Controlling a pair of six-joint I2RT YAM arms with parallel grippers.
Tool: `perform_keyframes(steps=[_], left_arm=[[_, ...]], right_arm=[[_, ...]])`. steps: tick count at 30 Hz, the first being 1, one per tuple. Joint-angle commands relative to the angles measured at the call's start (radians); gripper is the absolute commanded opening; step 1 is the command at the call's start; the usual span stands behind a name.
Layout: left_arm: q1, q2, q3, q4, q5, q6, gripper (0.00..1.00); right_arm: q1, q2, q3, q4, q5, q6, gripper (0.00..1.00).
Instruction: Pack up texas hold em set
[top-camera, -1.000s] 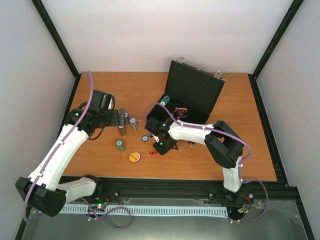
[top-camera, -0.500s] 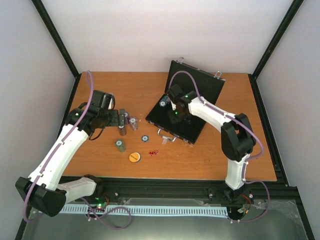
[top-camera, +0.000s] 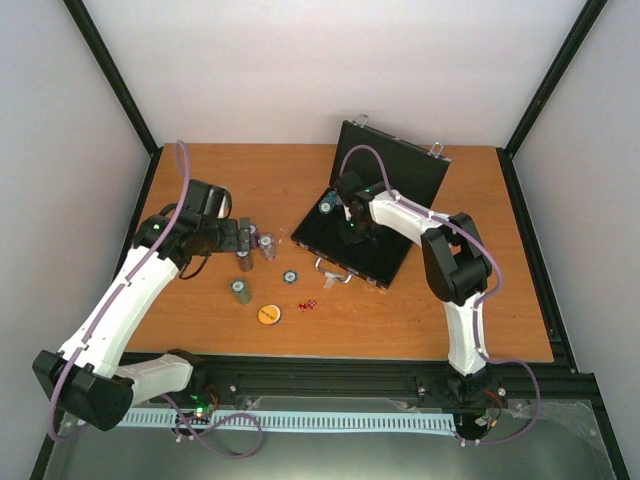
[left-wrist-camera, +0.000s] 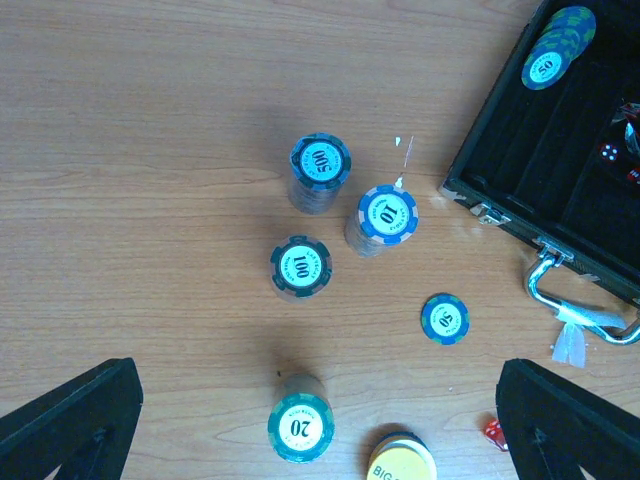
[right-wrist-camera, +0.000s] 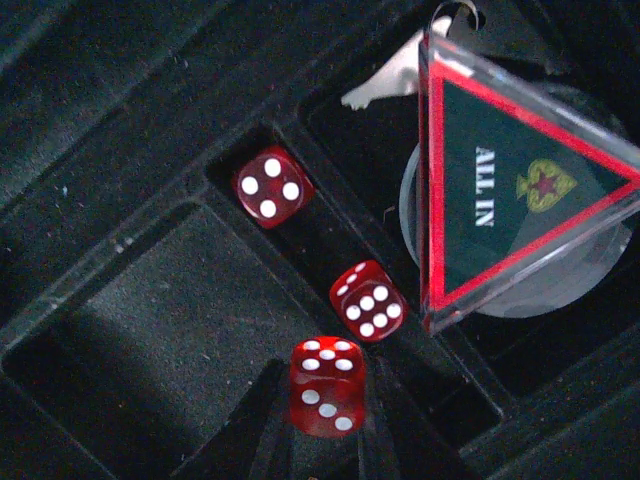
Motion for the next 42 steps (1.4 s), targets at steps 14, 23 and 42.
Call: perform_keyframes(steps=[14,23,42], left_arm=[[0.002,0.032,0.011,0.009,-0.010,-0.006,1.00],[0.002,0.029,0.002,0.007,-0.014,-0.011,1.00],[0.002,0.045,0.017,0.020,0.010,-0.015,1.00]], right_arm=[[-0.003,0.115,0.157,0.006,0.013,-0.032,0.08],[-0.006,0.130,0.166,-0.006,0.075,-0.039,0.09],[-0.006,0.089,0.119,-0.011,0.053,-0.054,0.26]])
